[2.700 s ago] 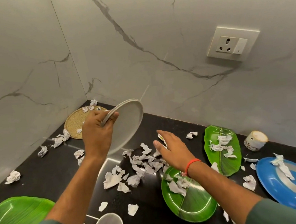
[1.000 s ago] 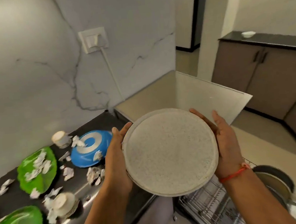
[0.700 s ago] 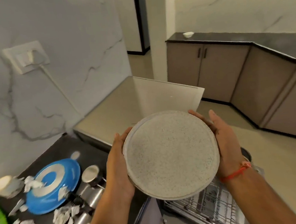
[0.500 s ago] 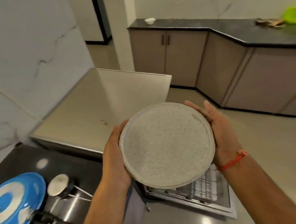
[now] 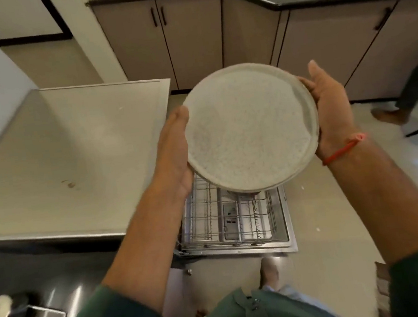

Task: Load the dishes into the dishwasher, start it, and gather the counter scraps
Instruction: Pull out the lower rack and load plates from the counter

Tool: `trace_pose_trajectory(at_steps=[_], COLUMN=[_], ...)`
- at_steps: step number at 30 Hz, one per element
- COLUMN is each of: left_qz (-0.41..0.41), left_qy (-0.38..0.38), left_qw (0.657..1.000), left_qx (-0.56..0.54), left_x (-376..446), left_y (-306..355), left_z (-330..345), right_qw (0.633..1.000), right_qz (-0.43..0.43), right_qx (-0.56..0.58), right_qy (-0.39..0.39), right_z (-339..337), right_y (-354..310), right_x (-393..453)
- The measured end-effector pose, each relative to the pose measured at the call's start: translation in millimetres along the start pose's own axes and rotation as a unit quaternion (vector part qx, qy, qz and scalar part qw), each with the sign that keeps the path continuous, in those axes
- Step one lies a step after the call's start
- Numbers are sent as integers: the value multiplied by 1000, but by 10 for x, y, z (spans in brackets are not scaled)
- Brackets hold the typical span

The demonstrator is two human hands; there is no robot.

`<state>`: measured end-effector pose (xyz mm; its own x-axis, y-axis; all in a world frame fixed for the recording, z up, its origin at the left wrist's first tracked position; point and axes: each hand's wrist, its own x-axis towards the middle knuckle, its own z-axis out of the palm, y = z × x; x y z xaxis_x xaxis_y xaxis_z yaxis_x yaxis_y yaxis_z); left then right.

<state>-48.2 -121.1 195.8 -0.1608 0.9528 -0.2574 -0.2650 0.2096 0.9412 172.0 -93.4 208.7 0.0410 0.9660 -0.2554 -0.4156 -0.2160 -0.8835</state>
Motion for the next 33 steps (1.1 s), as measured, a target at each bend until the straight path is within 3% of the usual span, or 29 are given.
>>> trace_pose_trajectory(at_steps=[4, 7, 14, 20, 33], left_qz=[67, 72, 57, 26, -84], left_qy=[17, -4, 0, -43, -83], left_qw=[996, 990, 977, 952, 870], left_qx=[61, 124, 205, 301, 478], left_x=[387, 658, 1098, 1607, 2712], left_y=[-50, -151, -458, -911, -2386], left_z=[474, 629, 699, 504, 170], right_qw=[995, 987, 962, 936, 797], right_qz=[-29, -54, -92, -47, 59], right_qx=[-83, -130, -256, -347, -598], right_qy=[42, 83, 29, 22, 60], right_z=[-347, -503, -886, -1136, -1664], right_y=[-170, -244, 9, 505, 1922], right_x=[437, 703, 1266, 1598, 2480])
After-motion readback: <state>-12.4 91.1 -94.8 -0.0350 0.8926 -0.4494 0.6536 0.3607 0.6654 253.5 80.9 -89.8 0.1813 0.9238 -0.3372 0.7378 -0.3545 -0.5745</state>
